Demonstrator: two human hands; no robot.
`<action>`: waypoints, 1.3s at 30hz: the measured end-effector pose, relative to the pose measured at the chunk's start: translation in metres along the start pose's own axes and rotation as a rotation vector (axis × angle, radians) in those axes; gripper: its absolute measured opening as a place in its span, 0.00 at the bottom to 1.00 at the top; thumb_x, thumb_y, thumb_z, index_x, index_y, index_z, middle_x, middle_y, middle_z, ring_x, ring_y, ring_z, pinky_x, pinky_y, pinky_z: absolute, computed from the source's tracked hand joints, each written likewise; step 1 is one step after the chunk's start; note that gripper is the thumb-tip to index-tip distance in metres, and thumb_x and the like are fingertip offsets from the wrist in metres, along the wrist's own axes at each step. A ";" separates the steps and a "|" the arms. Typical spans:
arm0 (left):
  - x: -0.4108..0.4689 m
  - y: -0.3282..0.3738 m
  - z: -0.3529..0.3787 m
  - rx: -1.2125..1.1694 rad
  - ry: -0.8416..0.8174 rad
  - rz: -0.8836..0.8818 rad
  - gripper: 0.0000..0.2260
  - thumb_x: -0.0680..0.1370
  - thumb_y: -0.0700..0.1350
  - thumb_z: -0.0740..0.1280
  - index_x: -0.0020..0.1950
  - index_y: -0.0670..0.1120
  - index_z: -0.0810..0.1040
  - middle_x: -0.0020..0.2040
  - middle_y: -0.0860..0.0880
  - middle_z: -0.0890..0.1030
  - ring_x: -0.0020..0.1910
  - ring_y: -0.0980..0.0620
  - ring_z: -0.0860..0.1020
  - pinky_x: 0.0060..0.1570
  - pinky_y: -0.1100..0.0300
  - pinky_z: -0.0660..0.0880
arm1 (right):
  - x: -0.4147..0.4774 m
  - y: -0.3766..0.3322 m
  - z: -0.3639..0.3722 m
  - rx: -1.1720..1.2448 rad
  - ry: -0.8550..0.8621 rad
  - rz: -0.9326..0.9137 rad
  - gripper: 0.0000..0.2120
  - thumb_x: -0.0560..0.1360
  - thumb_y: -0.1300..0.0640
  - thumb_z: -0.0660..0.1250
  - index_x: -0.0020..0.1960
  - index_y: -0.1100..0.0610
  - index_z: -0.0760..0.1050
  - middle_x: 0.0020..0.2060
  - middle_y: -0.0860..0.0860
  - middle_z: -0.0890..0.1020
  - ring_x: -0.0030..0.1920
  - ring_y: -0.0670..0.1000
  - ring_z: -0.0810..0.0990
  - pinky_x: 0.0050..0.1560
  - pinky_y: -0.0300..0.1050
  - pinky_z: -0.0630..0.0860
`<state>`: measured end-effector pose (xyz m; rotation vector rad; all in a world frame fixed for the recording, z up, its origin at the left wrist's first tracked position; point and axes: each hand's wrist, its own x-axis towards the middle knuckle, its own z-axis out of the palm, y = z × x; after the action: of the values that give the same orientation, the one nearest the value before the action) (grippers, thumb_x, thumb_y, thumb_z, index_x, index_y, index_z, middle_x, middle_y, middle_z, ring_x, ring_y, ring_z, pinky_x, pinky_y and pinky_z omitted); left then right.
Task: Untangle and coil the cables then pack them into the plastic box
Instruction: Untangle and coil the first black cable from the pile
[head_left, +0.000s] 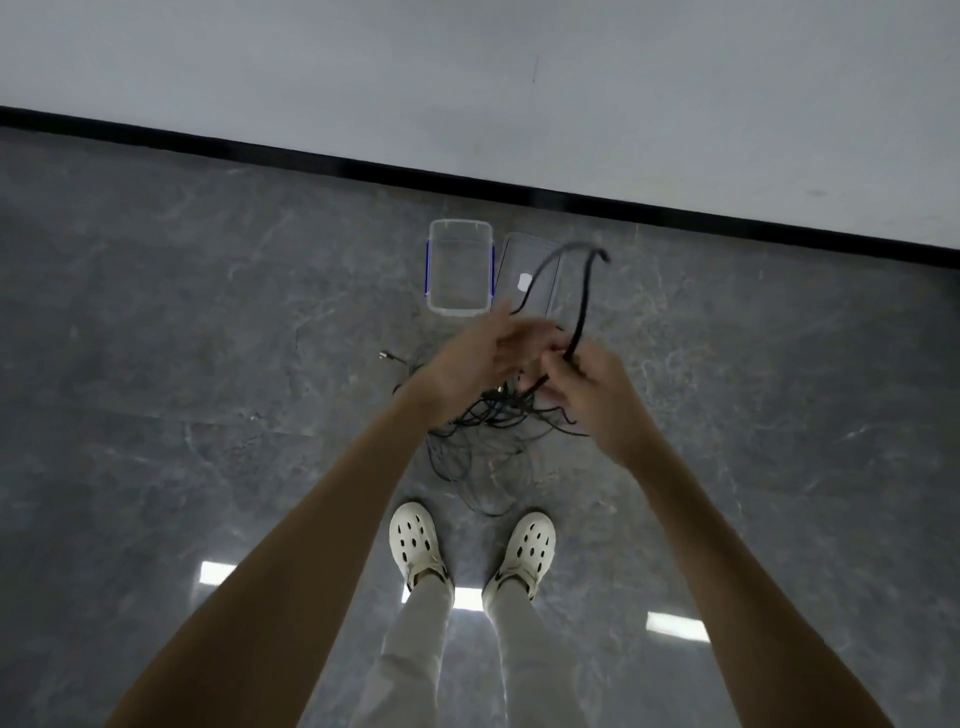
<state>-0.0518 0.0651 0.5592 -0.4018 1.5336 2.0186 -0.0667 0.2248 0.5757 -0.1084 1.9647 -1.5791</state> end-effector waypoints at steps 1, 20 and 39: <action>0.001 -0.009 0.001 0.110 -0.028 0.012 0.22 0.82 0.62 0.47 0.67 0.59 0.72 0.66 0.52 0.78 0.65 0.54 0.75 0.70 0.53 0.66 | 0.010 -0.010 -0.007 0.105 -0.004 0.012 0.08 0.82 0.65 0.56 0.51 0.61 0.74 0.39 0.55 0.82 0.44 0.53 0.83 0.49 0.45 0.80; 0.031 0.061 0.016 -0.299 0.137 0.219 0.19 0.85 0.50 0.52 0.45 0.43 0.77 0.32 0.52 0.77 0.33 0.55 0.76 0.44 0.61 0.73 | 0.018 0.058 0.027 -0.336 -0.159 0.058 0.09 0.79 0.65 0.60 0.53 0.63 0.79 0.48 0.52 0.84 0.49 0.39 0.81 0.55 0.39 0.76; 0.004 0.009 0.013 0.140 0.261 0.302 0.14 0.85 0.42 0.54 0.46 0.44 0.78 0.39 0.46 0.82 0.42 0.44 0.82 0.52 0.48 0.78 | 0.015 0.018 -0.001 0.191 -0.233 0.175 0.22 0.75 0.41 0.57 0.66 0.49 0.70 0.59 0.39 0.78 0.62 0.42 0.75 0.67 0.47 0.71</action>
<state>-0.0590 0.0770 0.5685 -0.4106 1.9849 2.1297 -0.0742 0.2242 0.5531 -0.0400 1.5941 -1.5545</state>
